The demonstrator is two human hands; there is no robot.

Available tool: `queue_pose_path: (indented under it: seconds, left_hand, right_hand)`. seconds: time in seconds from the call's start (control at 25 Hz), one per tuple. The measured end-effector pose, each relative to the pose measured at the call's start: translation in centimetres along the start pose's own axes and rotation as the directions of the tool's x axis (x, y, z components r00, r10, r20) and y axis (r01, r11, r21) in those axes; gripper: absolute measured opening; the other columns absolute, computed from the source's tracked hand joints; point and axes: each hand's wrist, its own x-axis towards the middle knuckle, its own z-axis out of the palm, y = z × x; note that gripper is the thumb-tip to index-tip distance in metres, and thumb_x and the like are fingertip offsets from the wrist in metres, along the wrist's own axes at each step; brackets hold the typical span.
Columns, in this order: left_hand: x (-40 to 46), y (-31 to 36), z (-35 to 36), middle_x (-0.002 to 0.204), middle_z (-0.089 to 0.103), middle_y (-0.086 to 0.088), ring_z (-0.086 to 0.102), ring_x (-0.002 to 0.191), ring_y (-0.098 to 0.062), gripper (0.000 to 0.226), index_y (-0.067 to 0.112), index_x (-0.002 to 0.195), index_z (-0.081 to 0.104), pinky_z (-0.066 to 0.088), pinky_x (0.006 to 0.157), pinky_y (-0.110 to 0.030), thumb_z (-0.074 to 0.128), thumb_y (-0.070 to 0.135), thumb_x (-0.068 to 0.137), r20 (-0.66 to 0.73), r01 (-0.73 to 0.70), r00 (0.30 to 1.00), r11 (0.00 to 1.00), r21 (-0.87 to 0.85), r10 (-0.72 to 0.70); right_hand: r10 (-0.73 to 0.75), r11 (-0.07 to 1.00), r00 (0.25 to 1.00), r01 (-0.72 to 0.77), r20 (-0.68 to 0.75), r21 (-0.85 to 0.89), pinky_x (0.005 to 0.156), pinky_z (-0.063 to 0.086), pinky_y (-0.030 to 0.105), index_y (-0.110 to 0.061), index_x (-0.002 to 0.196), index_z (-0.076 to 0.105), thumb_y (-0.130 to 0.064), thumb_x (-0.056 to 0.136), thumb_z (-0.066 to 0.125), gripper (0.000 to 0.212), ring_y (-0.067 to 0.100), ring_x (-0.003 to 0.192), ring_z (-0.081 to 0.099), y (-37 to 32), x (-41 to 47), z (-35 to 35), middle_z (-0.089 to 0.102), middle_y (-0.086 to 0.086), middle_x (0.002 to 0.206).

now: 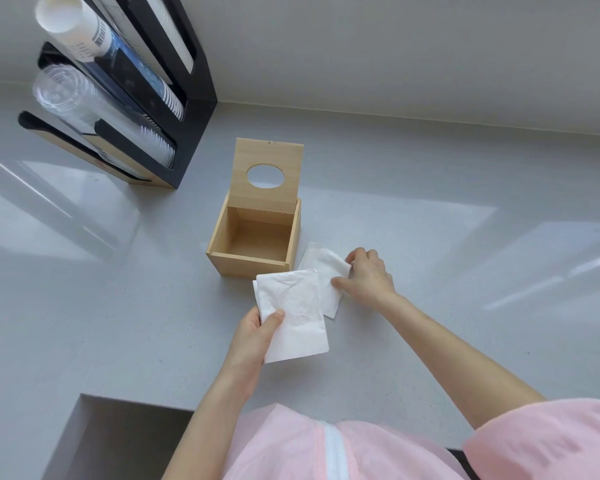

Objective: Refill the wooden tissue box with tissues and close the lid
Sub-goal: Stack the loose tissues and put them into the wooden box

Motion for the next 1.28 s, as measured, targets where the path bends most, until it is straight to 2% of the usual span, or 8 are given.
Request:
queue_pose_path:
  seconds: [0.24, 0.36, 0.48, 0.64, 0.84, 0.96, 1.12, 1.28]
  left_hand:
    - [0.0, -0.1, 0.0, 0.095, 0.070, 0.001, 0.065, 0.088, -0.017, 0.017, 0.020, 0.092, 0.062, 0.049, 0.082, -0.032, 0.047, 0.013, 0.092, -0.004, 0.016, 1.000, 1.000, 0.006, -0.016]
    - [0.0, -0.1, 0.0, 0.093, 0.070, 0.002, 0.065, 0.086, -0.016, 0.017, 0.021, 0.091, 0.062, 0.050, 0.080, -0.032, 0.047, 0.013, 0.092, -0.007, 0.021, 1.000, 1.000, 0.012, -0.021]
    - [0.0, -0.1, -0.1, 0.096, 0.069, 0.000, 0.065, 0.087, -0.017, 0.016, 0.020, 0.093, 0.061, 0.049, 0.079, -0.031, 0.047, 0.013, 0.092, -0.007, 0.025, 1.000, 1.000, 0.009, -0.025]
    - [0.0, 0.0, 0.2, 0.102, 0.068, -0.006, 0.063, 0.094, -0.023, 0.016, 0.016, 0.097, 0.061, 0.049, 0.084, -0.033, 0.045, 0.012, 0.093, 0.005, 0.029, 1.000, 1.000, 0.000, -0.029]
    - [0.0, -0.1, 0.5, 0.103, 0.071, -0.004, 0.067, 0.087, -0.017, 0.021, 0.013, 0.106, 0.062, 0.052, 0.073, -0.028, 0.047, 0.015, 0.092, 0.046, 0.027, 0.999, 1.000, -0.011, -0.027]
    - [-0.1, -0.2, 0.5, 0.104, 0.072, -0.004, 0.069, 0.092, -0.018, 0.030, 0.013, 0.110, 0.063, 0.054, 0.076, -0.032, 0.058, 0.027, 0.083, 0.091, -0.006, 0.996, 1.000, -0.002, 0.006]
    - [-0.2, -0.2, 0.3, 0.089, 0.075, 0.002, 0.070, 0.079, -0.011, 0.023, 0.016, 0.104, 0.066, 0.053, 0.056, -0.019, 0.050, 0.021, 0.088, 0.097, -0.006, 0.995, 1.000, -0.019, 0.008]
    - [-0.4, -0.3, 0.1, 0.094, 0.075, 0.001, 0.070, 0.084, -0.011, 0.028, 0.018, 0.103, 0.067, 0.054, 0.061, -0.019, 0.042, 0.024, 0.091, 0.091, -0.015, 0.996, 1.000, -0.023, 0.017]
  right_hand:
    - [-0.026, 0.999, 1.000, 0.026, -0.015, -0.031, 0.085, 0.036, 0.035, -0.011, 0.086, 0.054, -0.024, 0.083, 0.055, 0.014, 0.027, 0.106, 0.044, 0.6, -0.4, 0.3, 0.047, 0.007, 0.108]
    - [-0.029, 0.975, 0.998, 0.039, -0.050, 0.217, 0.065, 0.037, 0.029, -0.013, 0.072, 0.050, -0.018, 0.084, 0.055, 0.013, 0.024, 0.085, 0.050, 1.0, -1.5, -0.2, 0.052, 0.005, 0.089]
    - [0.004, 0.841, 0.994, 0.053, -0.105, 0.538, 0.078, 0.051, 0.036, -0.009, 0.095, 0.060, -0.017, 0.086, 0.056, 0.013, 0.022, 0.085, 0.061, 1.3, -2.9, -1.9, 0.064, 0.005, 0.095]
    - [-0.080, 0.700, 0.982, 0.177, -0.171, 0.692, 0.075, 0.053, 0.030, -0.022, 0.082, 0.064, -0.017, 0.088, 0.058, 0.010, 0.010, 0.074, 0.064, 1.1, -5.4, -4.0, 0.069, -0.007, 0.077]
    - [-0.311, 0.420, 0.950, 0.098, 0.041, 0.902, 0.068, 0.056, 0.017, -0.019, 0.086, 0.070, -0.012, 0.088, 0.057, 0.014, 0.006, 0.077, 0.068, 0.0, -7.5, -4.3, 0.074, -0.010, 0.079]
    - [-0.315, 0.559, 0.937, 0.052, 0.154, 0.827, 0.065, 0.054, 0.018, -0.021, 0.080, 0.066, -0.009, 0.088, 0.058, 0.017, 0.004, 0.071, 0.066, -0.9, -8.6, -1.9, 0.073, -0.012, 0.071]
    - [-0.165, 0.754, 0.983, 0.072, 0.083, 0.653, 0.076, 0.053, 0.036, -0.023, 0.075, 0.061, -0.016, 0.086, 0.061, 0.013, 0.014, 0.076, 0.062, -1.4, -8.9, 0.7, 0.070, 0.001, 0.080]
    - [-0.137, 0.830, 0.990, 0.110, 0.009, 0.547, 0.065, 0.044, 0.027, -0.023, 0.071, 0.060, -0.023, 0.084, 0.061, 0.012, 0.019, 0.079, 0.061, -1.8, -9.1, 1.2, 0.071, 0.011, 0.090]
